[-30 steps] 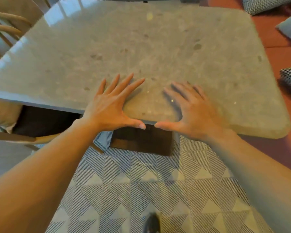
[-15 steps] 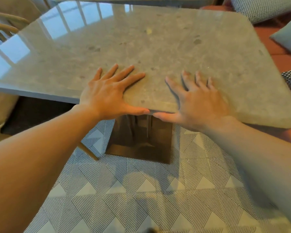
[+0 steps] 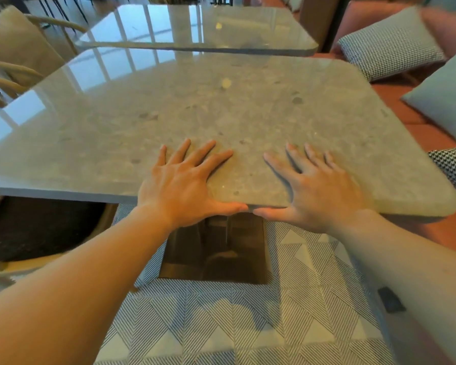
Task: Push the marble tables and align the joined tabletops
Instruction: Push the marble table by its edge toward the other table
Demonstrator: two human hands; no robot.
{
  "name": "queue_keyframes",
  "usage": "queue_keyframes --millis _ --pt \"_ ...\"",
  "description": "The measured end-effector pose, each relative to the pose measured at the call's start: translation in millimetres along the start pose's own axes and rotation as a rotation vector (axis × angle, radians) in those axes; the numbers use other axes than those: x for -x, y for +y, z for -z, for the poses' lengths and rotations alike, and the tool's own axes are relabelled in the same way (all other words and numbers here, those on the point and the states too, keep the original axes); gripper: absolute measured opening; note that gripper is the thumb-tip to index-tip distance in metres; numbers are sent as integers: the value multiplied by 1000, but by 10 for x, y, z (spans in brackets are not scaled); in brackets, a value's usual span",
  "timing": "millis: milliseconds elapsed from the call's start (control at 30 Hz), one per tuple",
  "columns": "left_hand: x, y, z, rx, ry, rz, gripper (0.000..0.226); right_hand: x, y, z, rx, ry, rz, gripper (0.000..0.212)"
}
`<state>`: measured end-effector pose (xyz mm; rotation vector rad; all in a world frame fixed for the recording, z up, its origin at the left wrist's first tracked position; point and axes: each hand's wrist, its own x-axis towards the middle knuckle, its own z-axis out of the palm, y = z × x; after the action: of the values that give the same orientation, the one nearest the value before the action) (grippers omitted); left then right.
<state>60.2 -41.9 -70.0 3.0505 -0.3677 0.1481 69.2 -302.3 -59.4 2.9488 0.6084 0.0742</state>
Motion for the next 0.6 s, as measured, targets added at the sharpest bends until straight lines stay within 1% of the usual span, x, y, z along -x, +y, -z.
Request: queue_keyframes --millis 267,600 --pt "-170 215 14 -16 -9 40 130 -112 280 10 5 -16 24 122" --pt "-437 461 -75 -3 20 86 126 -287 660 -58 7 15 62 121"
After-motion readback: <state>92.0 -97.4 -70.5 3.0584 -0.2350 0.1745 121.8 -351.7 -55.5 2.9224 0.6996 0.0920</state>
